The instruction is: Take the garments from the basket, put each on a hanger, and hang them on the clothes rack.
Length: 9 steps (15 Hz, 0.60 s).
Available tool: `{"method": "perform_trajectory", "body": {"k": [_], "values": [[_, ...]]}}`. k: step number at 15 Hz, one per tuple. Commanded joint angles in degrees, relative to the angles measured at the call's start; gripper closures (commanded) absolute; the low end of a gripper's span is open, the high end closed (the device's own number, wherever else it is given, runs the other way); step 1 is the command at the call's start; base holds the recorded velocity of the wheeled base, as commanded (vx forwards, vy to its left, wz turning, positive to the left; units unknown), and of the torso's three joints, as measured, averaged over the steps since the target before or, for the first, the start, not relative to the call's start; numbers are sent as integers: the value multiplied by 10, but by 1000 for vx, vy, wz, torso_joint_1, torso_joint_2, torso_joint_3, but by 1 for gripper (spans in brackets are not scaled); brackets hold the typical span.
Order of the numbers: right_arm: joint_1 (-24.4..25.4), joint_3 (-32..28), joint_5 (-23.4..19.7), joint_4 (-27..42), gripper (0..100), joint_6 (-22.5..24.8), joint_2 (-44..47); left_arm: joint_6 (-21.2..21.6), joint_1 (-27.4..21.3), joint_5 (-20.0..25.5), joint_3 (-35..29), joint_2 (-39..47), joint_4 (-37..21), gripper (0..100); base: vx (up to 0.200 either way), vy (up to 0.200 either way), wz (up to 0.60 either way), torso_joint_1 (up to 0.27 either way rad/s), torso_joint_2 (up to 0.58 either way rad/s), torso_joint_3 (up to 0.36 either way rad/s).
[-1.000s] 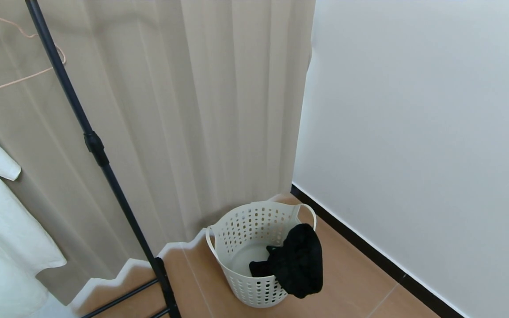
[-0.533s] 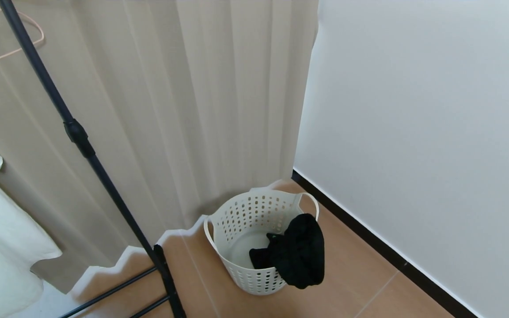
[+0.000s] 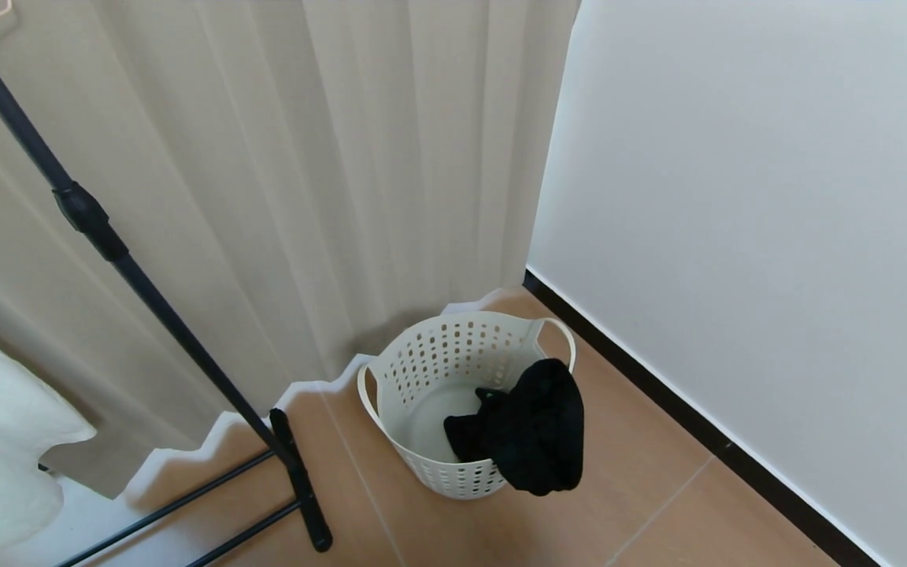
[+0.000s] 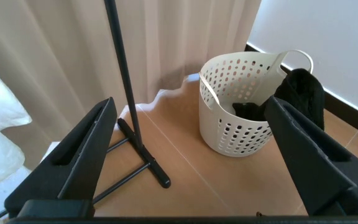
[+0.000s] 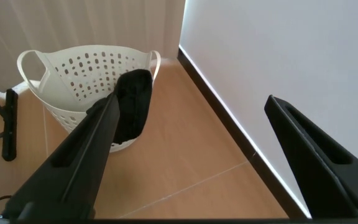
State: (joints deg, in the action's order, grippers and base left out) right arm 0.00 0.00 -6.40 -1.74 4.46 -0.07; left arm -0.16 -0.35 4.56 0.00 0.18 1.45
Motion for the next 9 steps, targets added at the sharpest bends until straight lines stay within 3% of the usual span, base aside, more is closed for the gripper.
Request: {"method": "perform_trajectory", "body": {"k": [1,9], "values": [[0,0,0,0,0,0,1,0,0,0,0,1,0,0,0,0,0,7,-2,-193],[0,0,0,0,0,0,1,0,0,-1,0,1,0,0,0,0,0,2,1,-197]]}}
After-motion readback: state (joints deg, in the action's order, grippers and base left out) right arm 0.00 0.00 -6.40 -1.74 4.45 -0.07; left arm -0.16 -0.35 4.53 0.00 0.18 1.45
